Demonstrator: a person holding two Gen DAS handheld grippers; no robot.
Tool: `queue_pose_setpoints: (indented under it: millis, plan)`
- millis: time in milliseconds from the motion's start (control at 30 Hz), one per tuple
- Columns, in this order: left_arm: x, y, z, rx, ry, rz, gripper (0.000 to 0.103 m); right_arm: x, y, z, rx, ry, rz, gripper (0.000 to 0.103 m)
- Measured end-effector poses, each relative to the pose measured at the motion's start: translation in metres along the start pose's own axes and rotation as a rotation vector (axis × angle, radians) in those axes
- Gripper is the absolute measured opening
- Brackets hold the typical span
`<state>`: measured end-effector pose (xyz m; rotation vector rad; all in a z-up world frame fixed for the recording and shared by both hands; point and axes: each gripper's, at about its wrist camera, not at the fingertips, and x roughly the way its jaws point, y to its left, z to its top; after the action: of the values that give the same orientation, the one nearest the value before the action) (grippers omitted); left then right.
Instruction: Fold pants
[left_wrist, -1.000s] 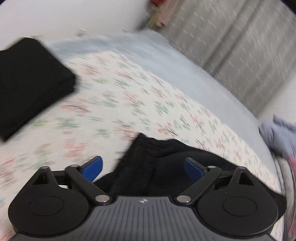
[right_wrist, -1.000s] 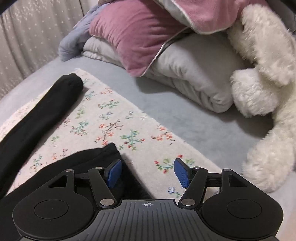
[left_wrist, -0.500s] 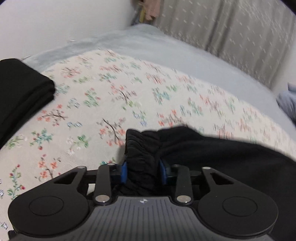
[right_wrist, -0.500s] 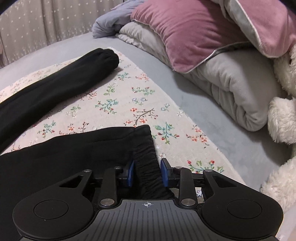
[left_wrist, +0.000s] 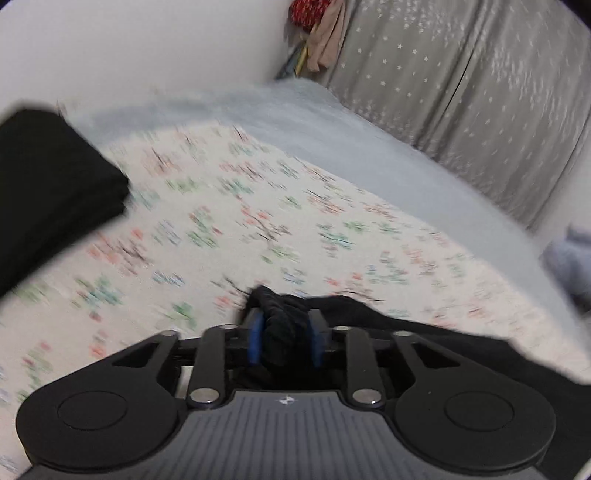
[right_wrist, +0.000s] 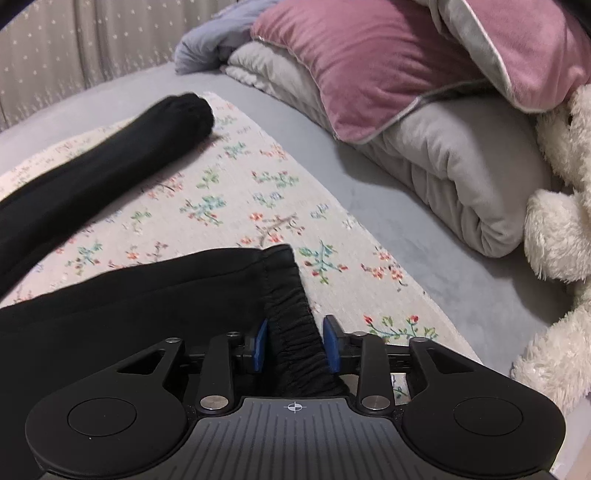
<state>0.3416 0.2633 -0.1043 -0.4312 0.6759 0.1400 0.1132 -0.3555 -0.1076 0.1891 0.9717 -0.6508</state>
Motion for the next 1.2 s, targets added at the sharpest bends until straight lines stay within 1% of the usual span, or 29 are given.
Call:
queue_pose_setpoints:
  millis: [33,67,100,167,200,233,300,333,400,433,467,500,567,633,667,700,767,833,933,967,1000,1033,1067,1100,1133,1200]
  plan:
    - [0.001,0.002,0.003,-0.015,0.017,-0.043,0.076,0.001,-0.003,0.003,0.008,-0.01,-0.014,0.057]
    - [0.0,-0.001,0.001,-0.013,0.032,-0.072,0.101,0.001,-0.006,0.006,0.015,-0.024,-0.022,0.072]
    - [0.003,-0.003,0.001,0.001,0.057,-0.082,0.103,0.003,-0.01,0.013,0.025,-0.035,-0.018,0.079]
    - [0.014,-0.008,-0.004,0.04,0.122,-0.079,0.103,0.009,-0.015,0.024,0.043,-0.031,0.031,0.079]
    - [0.019,-0.011,-0.008,0.058,0.14,-0.059,0.103,0.013,-0.015,0.03,0.05,-0.026,0.056,0.079]
    - [0.024,-0.015,-0.012,0.078,0.151,-0.043,0.103,0.016,-0.012,0.035,0.047,-0.029,0.064,0.079]
    - [0.03,-0.021,-0.016,0.119,0.149,-0.015,0.103,0.017,-0.003,0.049,0.001,-0.051,0.051,0.079]
    - [0.031,-0.026,-0.018,0.138,0.142,0.005,0.103,0.015,0.0,0.058,-0.02,-0.078,0.043,0.079]
    - [0.036,-0.032,-0.019,0.168,0.144,0.047,0.103,0.012,0.0,0.079,-0.007,-0.139,0.031,0.082]
    - [0.038,-0.034,-0.021,0.178,0.151,0.069,0.1,0.013,-0.001,0.091,0.023,-0.159,0.039,0.082]
    - [0.041,-0.032,-0.02,0.179,0.156,0.085,0.094,0.017,-0.002,0.1,0.048,-0.162,0.062,0.082]
    - [0.043,-0.031,-0.019,0.173,0.155,0.094,0.089,0.025,0.0,0.11,0.059,-0.154,0.092,0.082]
    - [0.045,-0.027,-0.015,0.157,0.156,0.091,0.086,0.043,0.006,0.125,0.051,-0.135,0.116,0.082]
    - [0.044,-0.025,-0.007,0.137,0.173,0.081,0.086,0.064,0.016,0.14,0.042,-0.11,0.134,0.082]
    - [0.044,-0.024,-0.003,0.119,0.18,0.067,0.088,0.072,0.02,0.145,0.048,-0.102,0.147,0.082]
    - [0.044,-0.023,0.001,0.098,0.188,0.047,0.094,0.081,0.024,0.154,0.053,-0.093,0.159,0.082]
    - [0.048,-0.021,0.004,0.065,0.209,0.005,0.1,0.099,0.036,0.173,0.054,-0.089,0.183,0.082]
    - [0.052,-0.023,0.002,0.086,0.202,0.023,0.099,0.113,0.047,0.187,0.071,-0.103,0.209,0.082]
    - [0.056,-0.031,-0.003,0.143,0.165,0.071,0.097,0.133,0.067,0.209,0.066,-0.136,0.234,0.082]
    - [0.057,-0.033,-0.004,0.156,0.158,0.083,0.093,0.14,0.075,0.213,0.058,-0.136,0.244,0.081]
    - [0.057,-0.035,-0.004,0.165,0.147,0.091,0.087,0.147,0.087,0.217,0.037,-0.129,0.262,0.08]
    - [0.056,-0.035,-0.004,0.171,0.139,0.094,0.084,0.152,0.096,0.219,0.005,-0.125,0.271,0.077]
    - [0.055,-0.034,-0.003,0.176,0.133,0.097,0.075,0.157,0.108,0.22,-0.044,-0.12,0.259,0.061]
    - [0.053,-0.032,-0.002,0.182,0.125,0.094,0.066,0.161,0.12,0.219,-0.106,-0.118,0.23,0.03]
    - [0.052,-0.029,-0.001,0.183,0.118,0.084,0.062,0.163,0.131,0.217,-0.159,-0.119,0.209,0.022]
    - [0.048,-0.026,0.001,0.193,0.11,0.06,0.051,0.157,0.14,0.211,-0.182,-0.144,0.198,0.022]
